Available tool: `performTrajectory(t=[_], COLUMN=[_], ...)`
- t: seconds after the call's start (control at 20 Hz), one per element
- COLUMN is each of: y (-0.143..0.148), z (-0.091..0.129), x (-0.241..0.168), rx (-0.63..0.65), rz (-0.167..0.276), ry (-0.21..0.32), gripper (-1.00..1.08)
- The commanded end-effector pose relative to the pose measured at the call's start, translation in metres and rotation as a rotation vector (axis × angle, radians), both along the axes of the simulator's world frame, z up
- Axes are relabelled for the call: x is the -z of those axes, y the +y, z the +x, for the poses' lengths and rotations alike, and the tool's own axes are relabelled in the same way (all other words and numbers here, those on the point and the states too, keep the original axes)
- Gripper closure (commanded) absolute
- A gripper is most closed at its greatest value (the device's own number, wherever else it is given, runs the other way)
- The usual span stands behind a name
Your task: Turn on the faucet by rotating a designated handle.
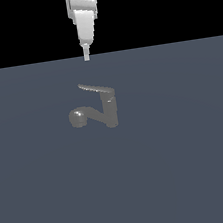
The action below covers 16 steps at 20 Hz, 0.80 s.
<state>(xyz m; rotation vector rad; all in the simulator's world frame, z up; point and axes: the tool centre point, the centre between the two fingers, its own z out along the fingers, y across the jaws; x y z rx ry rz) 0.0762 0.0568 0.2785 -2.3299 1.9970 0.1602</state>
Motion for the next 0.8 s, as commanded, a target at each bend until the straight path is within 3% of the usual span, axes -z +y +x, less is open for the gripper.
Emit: performTrajectory(t=[0.0, 0.35, 0.75], y=[0.003, 0.011, 0.017], z=[0.012, 0.037, 0.053], x=[0.018, 0.064, 0.096], rx=[0.069, 0.237, 0.348], rz=[-0.019, -0.073, -0.114], ry=[0.004, 0.003, -0.007], gripper=[1.08, 1.08, 1.08])
